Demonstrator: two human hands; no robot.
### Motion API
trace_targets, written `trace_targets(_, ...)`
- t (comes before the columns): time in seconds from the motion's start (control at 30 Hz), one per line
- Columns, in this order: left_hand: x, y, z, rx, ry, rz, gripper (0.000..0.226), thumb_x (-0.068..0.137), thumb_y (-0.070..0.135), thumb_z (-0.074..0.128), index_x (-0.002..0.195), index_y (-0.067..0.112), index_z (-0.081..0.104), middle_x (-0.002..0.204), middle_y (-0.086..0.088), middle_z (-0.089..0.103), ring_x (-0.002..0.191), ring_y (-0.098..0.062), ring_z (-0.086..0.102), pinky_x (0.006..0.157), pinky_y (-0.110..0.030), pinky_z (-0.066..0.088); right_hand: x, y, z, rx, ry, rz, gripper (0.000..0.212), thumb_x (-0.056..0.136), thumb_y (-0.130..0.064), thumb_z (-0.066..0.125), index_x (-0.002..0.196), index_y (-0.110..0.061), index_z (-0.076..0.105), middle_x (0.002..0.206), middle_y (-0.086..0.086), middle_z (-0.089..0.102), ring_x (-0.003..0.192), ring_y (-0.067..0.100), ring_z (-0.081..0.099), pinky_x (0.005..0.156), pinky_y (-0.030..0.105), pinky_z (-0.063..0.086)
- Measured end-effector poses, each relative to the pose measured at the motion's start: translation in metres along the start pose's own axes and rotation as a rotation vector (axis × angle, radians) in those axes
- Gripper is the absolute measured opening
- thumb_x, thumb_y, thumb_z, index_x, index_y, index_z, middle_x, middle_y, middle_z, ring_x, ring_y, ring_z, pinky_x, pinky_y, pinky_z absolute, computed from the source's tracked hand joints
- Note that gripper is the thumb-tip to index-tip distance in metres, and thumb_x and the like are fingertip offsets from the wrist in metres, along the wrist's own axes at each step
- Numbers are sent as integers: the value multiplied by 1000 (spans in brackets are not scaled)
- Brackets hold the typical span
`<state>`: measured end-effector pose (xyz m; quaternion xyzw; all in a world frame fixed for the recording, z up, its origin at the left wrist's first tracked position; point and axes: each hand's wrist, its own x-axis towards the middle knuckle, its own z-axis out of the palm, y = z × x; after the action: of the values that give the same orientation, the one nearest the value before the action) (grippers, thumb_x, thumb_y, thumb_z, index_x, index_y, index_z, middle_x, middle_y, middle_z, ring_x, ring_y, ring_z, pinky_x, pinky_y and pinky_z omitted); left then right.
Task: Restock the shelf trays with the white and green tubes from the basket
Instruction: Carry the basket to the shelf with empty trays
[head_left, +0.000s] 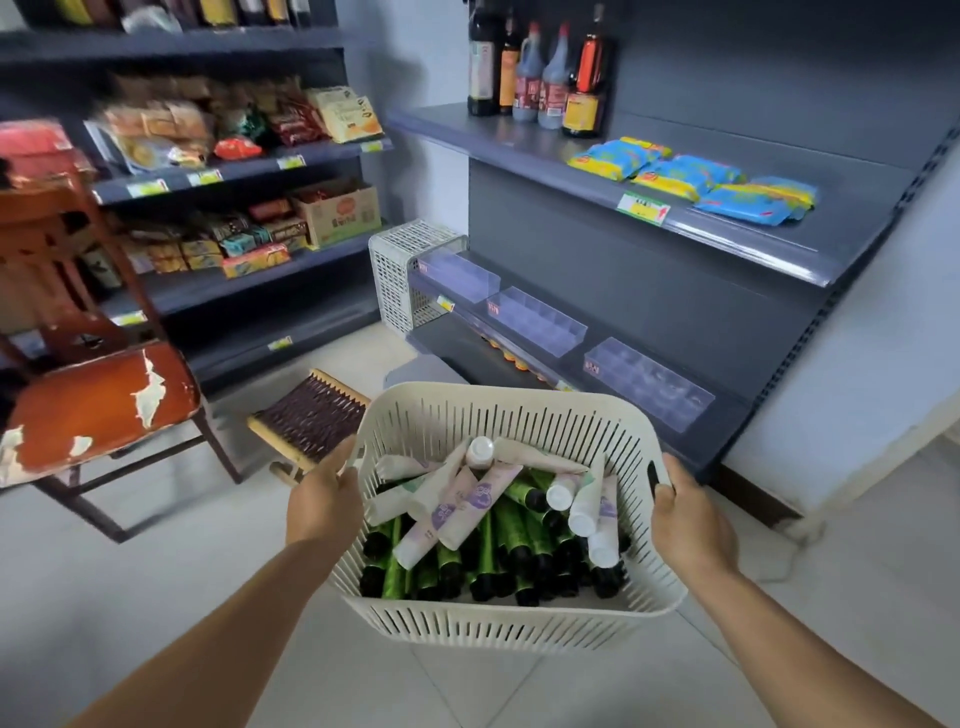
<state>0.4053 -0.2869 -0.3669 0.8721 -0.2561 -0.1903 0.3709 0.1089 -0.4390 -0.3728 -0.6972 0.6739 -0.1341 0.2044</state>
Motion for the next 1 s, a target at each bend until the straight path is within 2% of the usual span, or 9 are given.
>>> trace_targets(0.1, 36, 7, -4, 22, -8, 21, 48, 99, 16, 33, 140, 38, 44, 94, -4, 68, 58, -16, 53, 47, -24, 38, 23, -26, 10, 1, 8, -3, 44, 101, -20, 27, 141, -34, 38, 112, 3, 68, 78, 26, 56, 64, 30, 43)
trace_targets(0.27, 92, 20, 1, -3, -21, 18, 47, 99, 17, 33, 139, 40, 43, 97, 3, 70, 59, -19, 59, 50, -25, 45, 69, -60, 23, -25, 3, 13, 44, 103, -23, 28, 146, -33, 32, 121, 4, 66, 100, 31, 63, 73, 33, 47)
trace_targets(0.4, 142, 35, 15, -19, -3, -6, 47, 100, 18, 33, 141, 39, 41, 73, 0, 69, 44, -14, 45, 41, -22, 35, 118, -82, 34, -22, -8, -2, 43, 103, -24, 28, 144, -32, 35, 122, 4, 65, 101, 30, 62, 69, 32, 45)
trace_targets(0.5, 178, 51, 28, -9, 17, -10, 47, 100, 17, 34, 143, 36, 40, 87, -6, 72, 44, -12, 45, 41, -22, 33, 163, -98, 43, -14, -21, -28, 43, 103, -22, 27, 144, -30, 37, 122, 3, 65, 92, 27, 60, 60, 27, 38)
trace_targets(0.57, 204, 64, 34, 6, 19, -1, 47, 100, 16, 34, 141, 36, 41, 80, 0, 70, 44, -13, 45, 38, -20, 33, 191, -111, 47, 0, -27, -43, 43, 103, -22, 27, 143, -30, 37, 120, 3, 66, 82, 23, 55, 54, 27, 36)
trace_targets(0.6, 218, 71, 36, 18, 26, 3, 47, 100, 15, 34, 141, 36, 42, 80, 0, 69, 45, -14, 45, 38, -20, 34, 204, -117, 49, 4, -35, -42, 43, 103, -22, 27, 145, -31, 36, 122, 4, 65, 83, 24, 55, 56, 27, 37)
trace_targets(0.73, 269, 94, 51, 64, 54, 2, 46, 99, 17, 35, 142, 33, 43, 102, -4, 68, 46, -15, 48, 41, -23, 36, 254, -142, 53, 6, -39, -35, 45, 104, -20, 28, 147, -29, 31, 128, 8, 62, 101, 32, 61, 69, 33, 43)
trace_targets(0.87, 318, 110, 63, 62, 44, 0, 47, 98, 16, 36, 141, 33, 44, 86, -2, 66, 46, -17, 49, 41, -24, 38, 300, -165, 61, 14, -46, -43, 43, 103, -19, 29, 145, -26, 35, 120, 9, 65, 87, 30, 59, 66, 33, 44)
trace_targets(1.0, 371, 121, 73, 68, 19, 13, 47, 97, 16, 38, 141, 32, 45, 86, -1, 63, 55, -21, 57, 51, -28, 43, 339, -188, 76, 17, -42, 10, 45, 104, -22, 28, 148, -27, 30, 136, 7, 56, 110, 32, 58, 76, 34, 44)
